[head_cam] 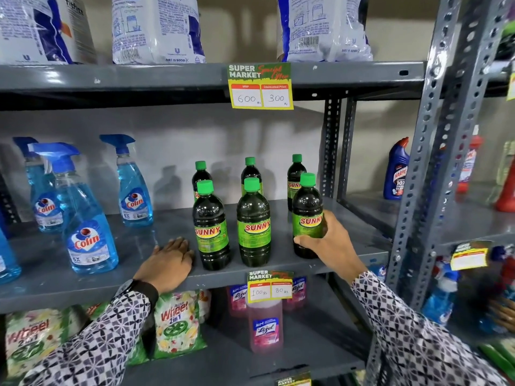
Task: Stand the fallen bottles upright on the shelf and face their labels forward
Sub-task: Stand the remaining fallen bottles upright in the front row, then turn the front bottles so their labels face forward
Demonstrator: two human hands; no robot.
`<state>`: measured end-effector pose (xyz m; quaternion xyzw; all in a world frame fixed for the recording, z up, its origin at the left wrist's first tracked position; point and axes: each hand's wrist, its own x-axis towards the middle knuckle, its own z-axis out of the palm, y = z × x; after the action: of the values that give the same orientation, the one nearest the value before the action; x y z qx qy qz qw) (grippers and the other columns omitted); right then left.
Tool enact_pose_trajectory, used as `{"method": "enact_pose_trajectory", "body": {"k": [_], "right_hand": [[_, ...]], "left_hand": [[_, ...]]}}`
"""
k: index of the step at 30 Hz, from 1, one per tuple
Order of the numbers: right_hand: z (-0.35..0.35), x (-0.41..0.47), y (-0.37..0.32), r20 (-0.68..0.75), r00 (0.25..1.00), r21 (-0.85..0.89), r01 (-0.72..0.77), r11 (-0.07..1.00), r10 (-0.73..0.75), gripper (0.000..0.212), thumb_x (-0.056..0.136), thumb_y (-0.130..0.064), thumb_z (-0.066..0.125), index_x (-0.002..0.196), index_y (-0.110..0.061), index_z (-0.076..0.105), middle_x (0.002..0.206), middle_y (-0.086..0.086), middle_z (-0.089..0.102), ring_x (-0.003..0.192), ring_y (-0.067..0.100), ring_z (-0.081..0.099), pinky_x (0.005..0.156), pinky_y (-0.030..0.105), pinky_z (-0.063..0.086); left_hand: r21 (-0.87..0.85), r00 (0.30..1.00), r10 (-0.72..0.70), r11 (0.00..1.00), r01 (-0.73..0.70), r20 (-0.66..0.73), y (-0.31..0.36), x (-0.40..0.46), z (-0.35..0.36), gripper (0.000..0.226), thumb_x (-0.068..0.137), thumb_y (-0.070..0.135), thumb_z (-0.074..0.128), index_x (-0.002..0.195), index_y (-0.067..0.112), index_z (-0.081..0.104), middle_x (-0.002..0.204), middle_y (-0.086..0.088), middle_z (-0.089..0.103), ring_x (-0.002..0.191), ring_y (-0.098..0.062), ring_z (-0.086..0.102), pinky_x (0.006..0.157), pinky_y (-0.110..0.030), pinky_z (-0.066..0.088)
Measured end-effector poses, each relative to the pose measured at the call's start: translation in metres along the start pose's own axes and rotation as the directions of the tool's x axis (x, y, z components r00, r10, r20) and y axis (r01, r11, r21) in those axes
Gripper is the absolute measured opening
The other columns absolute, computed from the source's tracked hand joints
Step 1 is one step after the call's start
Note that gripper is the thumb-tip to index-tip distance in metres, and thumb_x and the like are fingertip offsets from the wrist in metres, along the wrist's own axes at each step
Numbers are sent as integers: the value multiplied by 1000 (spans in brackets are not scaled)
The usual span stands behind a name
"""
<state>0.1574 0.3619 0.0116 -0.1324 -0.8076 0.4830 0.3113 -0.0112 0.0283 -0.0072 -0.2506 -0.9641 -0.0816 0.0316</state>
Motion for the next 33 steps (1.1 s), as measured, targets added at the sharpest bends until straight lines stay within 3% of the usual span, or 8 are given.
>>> {"method": "enact_pose_trajectory", "body": {"k": [7, 10, 13, 16, 19, 21, 24, 33], "right_hand": [[-1, -16, -5, 24, 1000, 61, 10, 998, -11, 74, 79, -27, 92, 138, -40, 49, 129, -16, 65, 115, 2, 65, 105, 33, 52], [1, -31, -2, -240, 969, -44, 50, 998, -59, 85, 85, -36, 86, 156, -25, 41, 141, -9, 55, 125, 12, 57, 109, 40, 48], [16, -50, -10, -449, 865, -123, 189, 974, -224, 44, 89, -14, 80, 126, -23, 58, 114, -2, 59, 103, 21, 60, 94, 52, 56], [52, -69, -28, -333, 893, -122, 279, 952, -304, 26, 91, -7, 76, 110, -22, 67, 101, -6, 67, 89, 13, 67, 81, 47, 61], [97, -84, -48, -31, 962, -44, 271, 962, -273, 30, 96, -7, 71, 123, -19, 72, 107, -9, 74, 95, 6, 71, 89, 42, 63], [128, -91, -58, 111, 958, -54, 273, 960, -266, 48, 98, -11, 67, 143, -23, 61, 124, -12, 69, 113, 10, 69, 103, 41, 58], [158, -91, -64, 111, 958, -125, 278, 952, -265, 67, 99, -15, 66, 160, -26, 40, 145, -5, 62, 132, 17, 60, 113, 42, 50], [176, -72, -72, 139, 963, -55, 240, 969, -230, 57, 94, -8, 73, 143, -30, 54, 128, -10, 69, 116, 7, 67, 105, 38, 56]], "left_hand": [[-31, 1000, -5, 1000, 5, -5, 4, -5, -4, 59, 108, 37, 21, 161, 11, 20, 171, -10, 15, 159, -24, 14, 129, -47, 9], [-154, 992, -49, 988, 31, -118, 10, -15, -7, 50, 106, 37, 35, 151, 18, 45, 158, -14, 46, 144, -31, 47, 119, -44, 35], [-519, 941, -172, 855, -4, -290, 12, -25, -11, 33, 101, 30, 55, 129, 20, 68, 122, -9, 74, 105, -24, 68, 92, -37, 52], [-830, 944, -190, 543, -127, -268, 7, -33, -15, 39, 95, 14, 67, 134, 19, 65, 124, 1, 74, 116, -13, 68, 108, -36, 50], [-903, 977, -19, 385, -188, -212, 9, -42, -21, 55, 89, 5, 73, 138, 26, 59, 123, 12, 74, 117, -3, 68, 101, -25, 53], [-904, 977, 74, 370, -213, -200, 12, -45, -24, 61, 89, 4, 74, 141, 30, 54, 125, 16, 72, 119, 1, 66, 95, -18, 53], [-887, 970, 152, 398, -236, -190, 18, -43, -27, 68, 90, 10, 74, 150, 28, 46, 137, 11, 67, 126, -1, 62, 106, -23, 49], [-842, 962, 80, 468, -268, -262, -6, -41, -25, 64, 92, 16, 72, 148, 32, 45, 137, 11, 66, 126, 0, 62, 114, -32, 45]]}}
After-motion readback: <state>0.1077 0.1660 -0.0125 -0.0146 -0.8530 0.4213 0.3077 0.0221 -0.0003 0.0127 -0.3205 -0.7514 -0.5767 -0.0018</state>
